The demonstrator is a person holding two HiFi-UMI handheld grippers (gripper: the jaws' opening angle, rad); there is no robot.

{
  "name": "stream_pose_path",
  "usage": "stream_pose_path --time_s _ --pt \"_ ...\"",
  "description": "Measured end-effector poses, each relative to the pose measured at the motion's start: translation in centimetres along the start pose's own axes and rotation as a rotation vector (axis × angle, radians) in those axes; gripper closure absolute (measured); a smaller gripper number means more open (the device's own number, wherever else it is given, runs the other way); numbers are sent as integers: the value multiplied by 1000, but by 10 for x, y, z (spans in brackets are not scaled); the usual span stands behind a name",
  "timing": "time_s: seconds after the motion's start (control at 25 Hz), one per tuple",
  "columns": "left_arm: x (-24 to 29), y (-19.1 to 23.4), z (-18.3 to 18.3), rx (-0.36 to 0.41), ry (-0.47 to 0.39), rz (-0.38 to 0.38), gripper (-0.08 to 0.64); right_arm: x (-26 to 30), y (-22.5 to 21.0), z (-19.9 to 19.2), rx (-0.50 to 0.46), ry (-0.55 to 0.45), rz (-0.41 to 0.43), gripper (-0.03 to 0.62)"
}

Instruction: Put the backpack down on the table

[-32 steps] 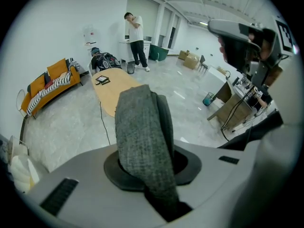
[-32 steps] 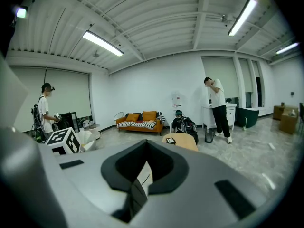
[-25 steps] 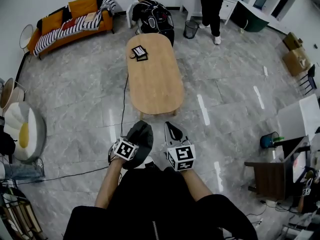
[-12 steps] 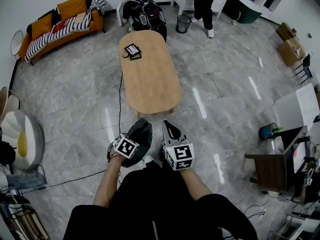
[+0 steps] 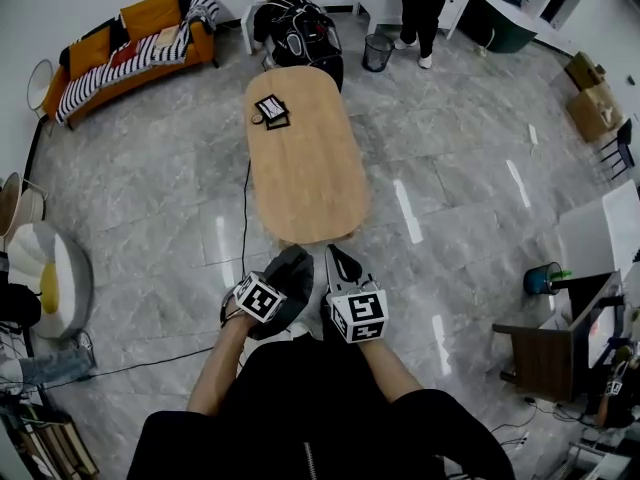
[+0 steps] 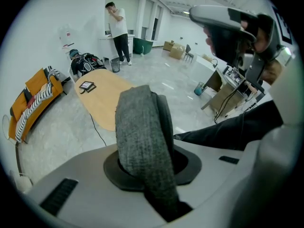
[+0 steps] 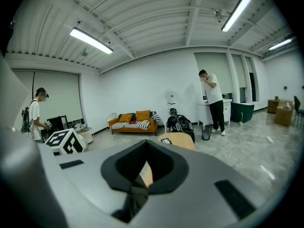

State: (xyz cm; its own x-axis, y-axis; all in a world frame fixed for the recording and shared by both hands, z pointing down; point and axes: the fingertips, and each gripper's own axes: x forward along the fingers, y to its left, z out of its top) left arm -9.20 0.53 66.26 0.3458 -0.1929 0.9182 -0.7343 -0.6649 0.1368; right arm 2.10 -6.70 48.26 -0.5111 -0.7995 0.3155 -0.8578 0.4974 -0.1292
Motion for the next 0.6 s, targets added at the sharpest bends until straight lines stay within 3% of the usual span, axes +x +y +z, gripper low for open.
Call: stream_pose_path --time_s 0.6 --pt "8 36 89 -87 -11 36 477 74 -59 34 -3 20 122 581"
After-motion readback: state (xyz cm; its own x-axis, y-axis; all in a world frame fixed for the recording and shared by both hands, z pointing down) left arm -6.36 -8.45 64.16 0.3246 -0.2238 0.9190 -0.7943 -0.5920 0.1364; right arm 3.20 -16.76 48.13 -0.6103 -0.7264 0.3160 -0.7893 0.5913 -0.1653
